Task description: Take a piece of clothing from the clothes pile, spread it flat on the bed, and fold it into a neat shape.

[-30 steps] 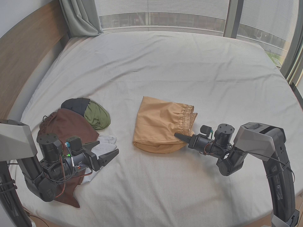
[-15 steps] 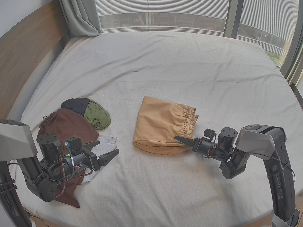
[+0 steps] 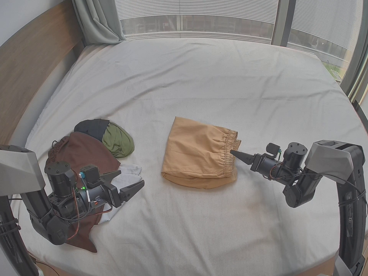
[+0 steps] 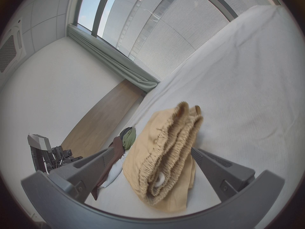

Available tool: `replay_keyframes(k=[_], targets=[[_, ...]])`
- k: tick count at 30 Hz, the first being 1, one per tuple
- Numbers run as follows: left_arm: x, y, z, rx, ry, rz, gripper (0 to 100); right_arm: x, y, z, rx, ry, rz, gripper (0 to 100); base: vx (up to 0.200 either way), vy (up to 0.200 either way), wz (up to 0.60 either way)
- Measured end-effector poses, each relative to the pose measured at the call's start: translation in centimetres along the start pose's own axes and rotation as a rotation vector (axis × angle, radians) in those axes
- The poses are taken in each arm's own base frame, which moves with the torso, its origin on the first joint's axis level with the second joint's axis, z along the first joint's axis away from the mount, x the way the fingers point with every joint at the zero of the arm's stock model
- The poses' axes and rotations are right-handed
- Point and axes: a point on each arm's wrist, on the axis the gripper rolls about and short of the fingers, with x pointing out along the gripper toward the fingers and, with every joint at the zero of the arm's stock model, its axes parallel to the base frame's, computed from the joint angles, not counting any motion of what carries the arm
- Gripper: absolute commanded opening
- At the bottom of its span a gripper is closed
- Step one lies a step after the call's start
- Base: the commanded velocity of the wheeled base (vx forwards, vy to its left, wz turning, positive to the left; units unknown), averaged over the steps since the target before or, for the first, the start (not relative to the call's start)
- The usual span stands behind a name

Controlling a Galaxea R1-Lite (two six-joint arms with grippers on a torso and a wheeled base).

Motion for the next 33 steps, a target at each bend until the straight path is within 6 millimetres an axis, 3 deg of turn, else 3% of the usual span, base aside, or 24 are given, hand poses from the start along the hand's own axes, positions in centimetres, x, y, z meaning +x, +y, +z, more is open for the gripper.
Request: replay_keyframes(k=[9, 19, 33], targets=[[0.0, 0.0, 0.0, 0.001, 0.0, 0.0, 100, 0.2, 2.2, 1.9, -0.043, -0.032, 0.042, 100, 0.0, 0.0, 0.0], [0.0, 0.0, 0.0, 0.001, -0.002, 0.002, 100, 1.8, 4.6, 1.0, -0.05, -0.002, 0.109, 100, 0.0, 0.0, 0.0], [-0.1, 0.0, 0.0, 0.001, 0.0, 0.002, 100, 2.8, 2.9, -1.3, -0.027, 0.031, 0.097, 100, 0.0, 0.0, 0.0]])
